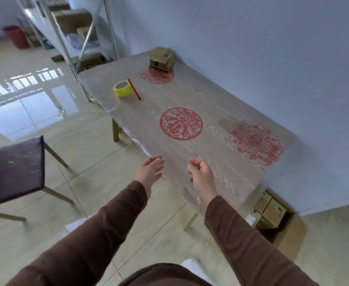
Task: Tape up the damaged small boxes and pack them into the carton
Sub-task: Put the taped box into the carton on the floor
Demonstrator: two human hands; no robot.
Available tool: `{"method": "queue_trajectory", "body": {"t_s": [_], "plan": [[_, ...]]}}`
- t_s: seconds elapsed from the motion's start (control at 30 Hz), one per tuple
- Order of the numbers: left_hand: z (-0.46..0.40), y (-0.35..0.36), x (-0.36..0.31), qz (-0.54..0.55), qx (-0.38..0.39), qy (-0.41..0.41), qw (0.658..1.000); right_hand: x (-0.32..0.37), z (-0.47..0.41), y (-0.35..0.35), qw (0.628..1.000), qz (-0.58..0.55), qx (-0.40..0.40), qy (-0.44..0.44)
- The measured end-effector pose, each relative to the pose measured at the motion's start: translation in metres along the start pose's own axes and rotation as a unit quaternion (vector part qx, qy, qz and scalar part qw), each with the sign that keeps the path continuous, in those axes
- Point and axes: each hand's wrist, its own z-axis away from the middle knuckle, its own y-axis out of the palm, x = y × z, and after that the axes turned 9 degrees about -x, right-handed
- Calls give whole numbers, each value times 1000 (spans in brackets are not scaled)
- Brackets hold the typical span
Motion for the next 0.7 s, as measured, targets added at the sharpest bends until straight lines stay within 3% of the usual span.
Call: {"method": "queue_trajectory", "body": {"t_s": [0.33, 0.7], "plan": [[-102, -34, -56, 1, -10, -11, 1000, 27, -65, 106, 1000, -1, -9, 15], [-260, -13, -186, -32, -11, 29, 999, 100, -208, 228, 999, -28, 4, 28]]}}
